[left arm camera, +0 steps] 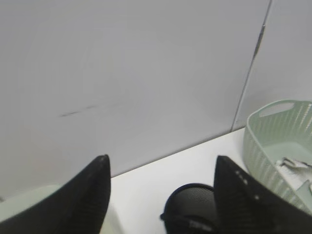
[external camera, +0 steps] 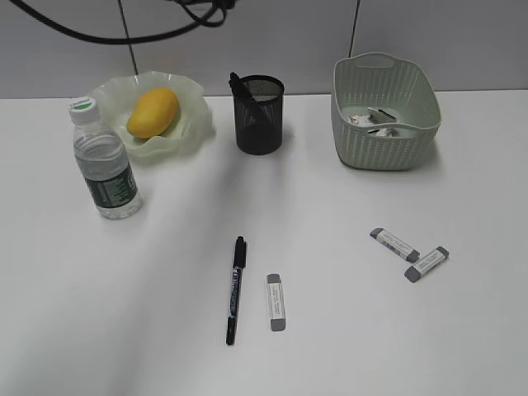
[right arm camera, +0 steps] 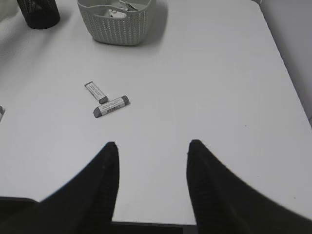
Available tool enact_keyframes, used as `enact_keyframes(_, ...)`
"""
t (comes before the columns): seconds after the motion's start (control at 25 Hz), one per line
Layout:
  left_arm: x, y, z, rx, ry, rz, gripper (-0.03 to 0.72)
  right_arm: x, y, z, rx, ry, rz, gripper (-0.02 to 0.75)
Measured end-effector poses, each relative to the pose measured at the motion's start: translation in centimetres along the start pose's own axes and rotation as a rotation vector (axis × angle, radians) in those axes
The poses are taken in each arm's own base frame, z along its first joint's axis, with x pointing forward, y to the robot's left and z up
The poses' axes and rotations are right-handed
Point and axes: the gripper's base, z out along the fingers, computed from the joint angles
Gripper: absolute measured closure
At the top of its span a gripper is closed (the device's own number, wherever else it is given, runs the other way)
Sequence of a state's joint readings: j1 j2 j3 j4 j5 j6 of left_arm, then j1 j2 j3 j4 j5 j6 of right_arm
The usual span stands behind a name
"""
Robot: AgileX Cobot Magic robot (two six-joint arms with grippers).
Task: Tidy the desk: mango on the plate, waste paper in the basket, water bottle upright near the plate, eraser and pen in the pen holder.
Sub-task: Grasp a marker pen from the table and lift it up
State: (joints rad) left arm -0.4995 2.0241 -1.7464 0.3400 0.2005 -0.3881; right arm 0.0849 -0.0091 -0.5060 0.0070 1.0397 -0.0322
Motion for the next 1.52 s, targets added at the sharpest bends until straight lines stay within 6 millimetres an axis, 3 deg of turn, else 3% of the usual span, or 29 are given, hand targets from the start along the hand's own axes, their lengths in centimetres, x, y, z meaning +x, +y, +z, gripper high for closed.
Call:
enact_keyframes(0.36, -4.7, 2.3, -9.4, -0.214, 0.177, 0.132, 0.18, -0.1, 0.0, 0.0, 0.0, -0.006, 0.0, 0.366)
enact_keyframes(0.64, -5.0, 3.9, -15.6, -0.342, 0.435, 0.173, 0.18, -0.1, 0.2, 0.0, -0.024, -0.01, 0.015, 0.366)
enact_keyframes(0.88, -5.0, 6.1, -19.0, -0.324, 0.566, 0.142, 0.18, -0.8, 0.9, 1.0, -0.106, 0.06, 0.07, 0.366)
enact_keyframes(1.04, -5.2, 8.6, -20.5, -0.299, 0.566, 0.047, 0.18, -2.5, 1.2, 2.3, -0.142, 0.163, 0.109, 0.366)
enact_keyframes(1.24, -5.1, 10.6, -23.4, -0.316, 0.543, -0.032, 0.18, -6.7, 1.3, 4.6, -0.15, 0.318, 0.156, 0.365)
enact_keyframes(1.52, -1.4, 10.6, -27.1, -0.337, 0.611, -0.054, 0.18, -11.9, 1.3, 9.6, -0.157, 0.52, 0.216, 0.365)
